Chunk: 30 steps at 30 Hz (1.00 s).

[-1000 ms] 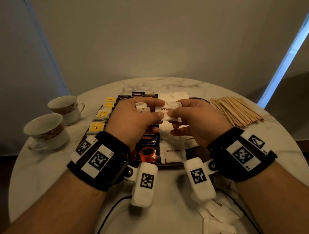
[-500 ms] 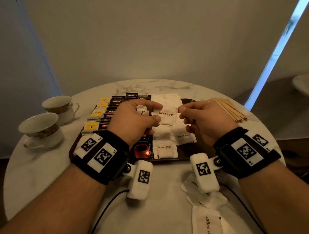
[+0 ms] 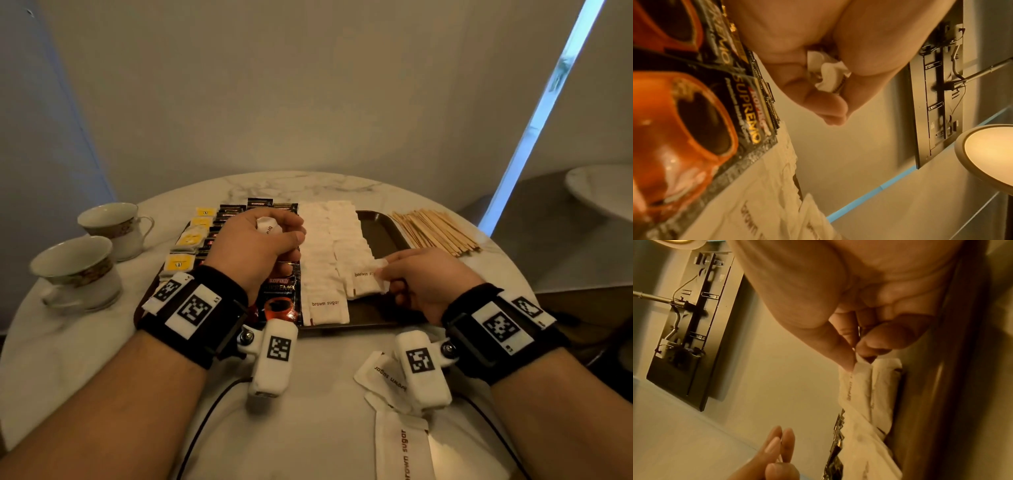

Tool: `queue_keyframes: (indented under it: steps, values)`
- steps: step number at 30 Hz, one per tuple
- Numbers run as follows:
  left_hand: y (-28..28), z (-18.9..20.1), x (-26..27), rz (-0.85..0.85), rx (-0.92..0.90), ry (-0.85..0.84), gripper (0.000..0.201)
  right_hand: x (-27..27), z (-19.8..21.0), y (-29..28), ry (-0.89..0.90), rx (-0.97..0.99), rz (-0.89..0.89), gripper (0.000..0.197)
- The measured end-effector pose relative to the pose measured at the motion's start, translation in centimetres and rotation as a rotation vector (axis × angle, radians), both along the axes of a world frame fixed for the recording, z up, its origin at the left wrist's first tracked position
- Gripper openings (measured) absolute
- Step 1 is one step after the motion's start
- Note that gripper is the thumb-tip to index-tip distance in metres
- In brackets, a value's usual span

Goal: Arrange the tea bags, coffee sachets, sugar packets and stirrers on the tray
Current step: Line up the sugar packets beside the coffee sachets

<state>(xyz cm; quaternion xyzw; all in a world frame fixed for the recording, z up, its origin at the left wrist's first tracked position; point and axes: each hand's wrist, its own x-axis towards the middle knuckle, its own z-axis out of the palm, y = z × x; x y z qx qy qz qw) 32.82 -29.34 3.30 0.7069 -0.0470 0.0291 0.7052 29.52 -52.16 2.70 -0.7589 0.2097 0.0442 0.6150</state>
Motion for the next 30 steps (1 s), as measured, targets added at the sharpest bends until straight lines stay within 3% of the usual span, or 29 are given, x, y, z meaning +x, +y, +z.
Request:
queue_keyframes:
  steps: [6,12,18,27,30]
  values:
    - [0.1,-0.5,0.5,0.024,0.006,-0.009,0.015,0.2,-0.1,0.3,0.057,-0.136,0.052,0.020]
    - [0.2,-0.3,0.5,0.027,0.015,-0.017,0.015,0.1,-0.2,0.2,0.032,-0.151,0.053,0.018]
    - [0.3,-0.2,0.5,0.034,0.025,-0.024,0.015,0.0,-0.5,0.4,-0.130,0.031,-0.143,0.014]
    - [0.2,-0.1,0.3,0.052,0.029,-0.007,0.015,-0.8,-1.0,0.8,-0.185,0.220,-0.084,0.029]
    - [0.1,-0.2,0.4,0.056,0.032,0.004,0.014,-0.9,-0.7,0.8,-0.193,0.182,-0.102,0.022]
